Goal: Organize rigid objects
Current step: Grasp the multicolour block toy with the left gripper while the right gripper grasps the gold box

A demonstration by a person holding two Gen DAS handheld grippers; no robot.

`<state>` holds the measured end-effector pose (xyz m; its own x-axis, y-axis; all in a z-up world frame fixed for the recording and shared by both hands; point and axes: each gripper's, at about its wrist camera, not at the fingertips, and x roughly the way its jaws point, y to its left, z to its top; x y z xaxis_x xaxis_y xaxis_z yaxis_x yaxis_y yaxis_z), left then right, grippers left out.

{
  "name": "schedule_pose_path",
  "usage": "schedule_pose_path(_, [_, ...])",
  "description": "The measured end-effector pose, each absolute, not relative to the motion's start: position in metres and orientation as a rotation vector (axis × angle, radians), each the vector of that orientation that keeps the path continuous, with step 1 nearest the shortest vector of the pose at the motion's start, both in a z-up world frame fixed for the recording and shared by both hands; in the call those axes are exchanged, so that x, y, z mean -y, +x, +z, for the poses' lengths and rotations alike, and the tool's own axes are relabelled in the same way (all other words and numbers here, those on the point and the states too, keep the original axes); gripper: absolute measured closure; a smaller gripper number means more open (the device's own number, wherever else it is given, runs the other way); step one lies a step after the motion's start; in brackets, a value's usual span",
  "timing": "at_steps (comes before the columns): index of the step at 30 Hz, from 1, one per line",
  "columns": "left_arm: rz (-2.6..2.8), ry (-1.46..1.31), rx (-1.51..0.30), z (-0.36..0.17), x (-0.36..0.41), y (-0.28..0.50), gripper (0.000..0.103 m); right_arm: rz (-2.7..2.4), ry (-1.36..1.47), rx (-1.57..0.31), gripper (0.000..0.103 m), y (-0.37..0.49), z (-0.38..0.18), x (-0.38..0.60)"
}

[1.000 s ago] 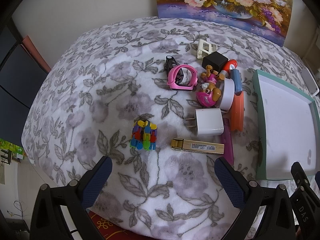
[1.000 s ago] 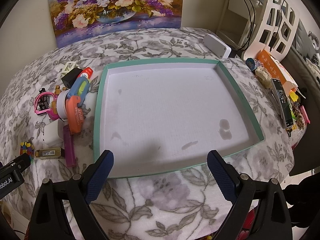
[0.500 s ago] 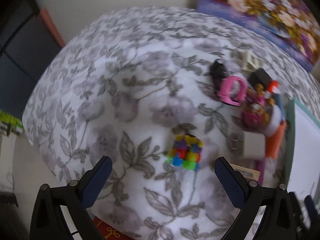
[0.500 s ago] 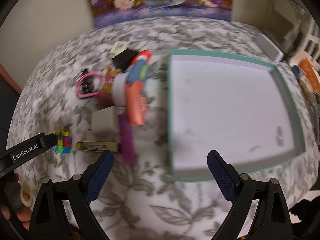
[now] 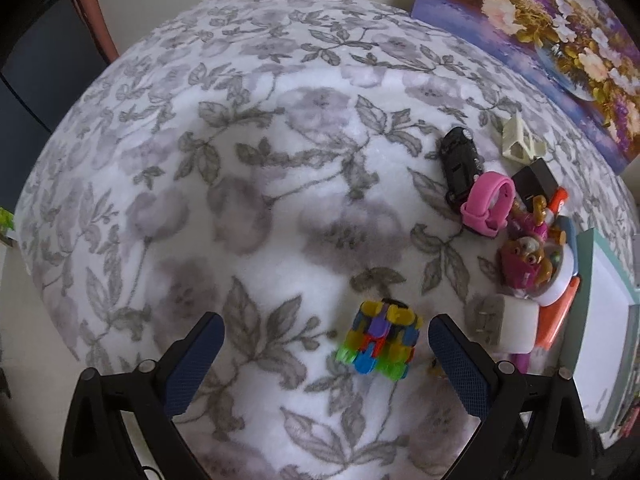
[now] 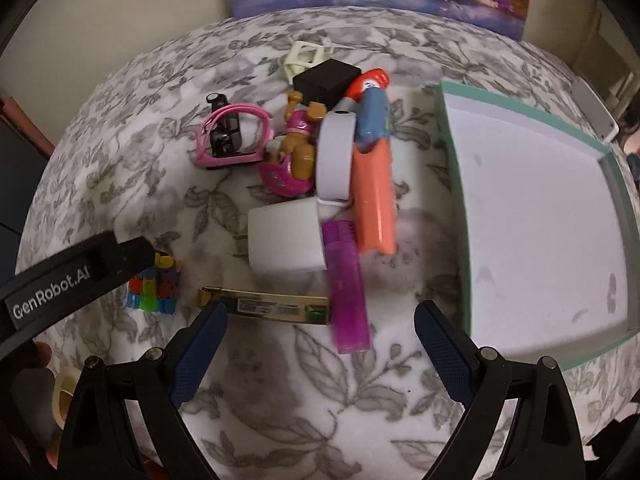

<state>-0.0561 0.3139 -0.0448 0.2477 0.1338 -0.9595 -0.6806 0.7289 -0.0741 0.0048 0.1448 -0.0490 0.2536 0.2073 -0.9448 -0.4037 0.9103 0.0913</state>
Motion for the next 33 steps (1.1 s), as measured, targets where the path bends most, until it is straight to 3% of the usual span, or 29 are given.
schedule_pose_path(3, [0.573,-0.537,-1.208,-0.048,-0.314,-0.051,0.000,0.415,-0.182,-1.261,0.008,0.006,-0.052,-0.146])
schedule_pose_path(12, [0.467,-0.545,-1.241,-0.060,-0.303,-0.036,0.028,0.412,-0.179,-1.259,0.008,0.006,-0.053,-0.147])
schedule_pose_path(16, [0.434,-0.547,-1.255,-0.064,-0.299,-0.032,0.056,0.417,-0.170,-1.259,0.008,0.005,-0.053,-0.146])
schedule_pose_path(17, [0.428,-0.553,-1.255,-0.064,-0.298,-0.033,0.059,0.419,-0.167,-1.260,0.008,0.005,-0.053,-0.147])
schedule_pose_path(33, [0.554,-0.572,-1.251,-0.059,-0.327,-0.073,0.060,0.421,-0.162,-1.271,0.008,0.002,-0.063,-0.177])
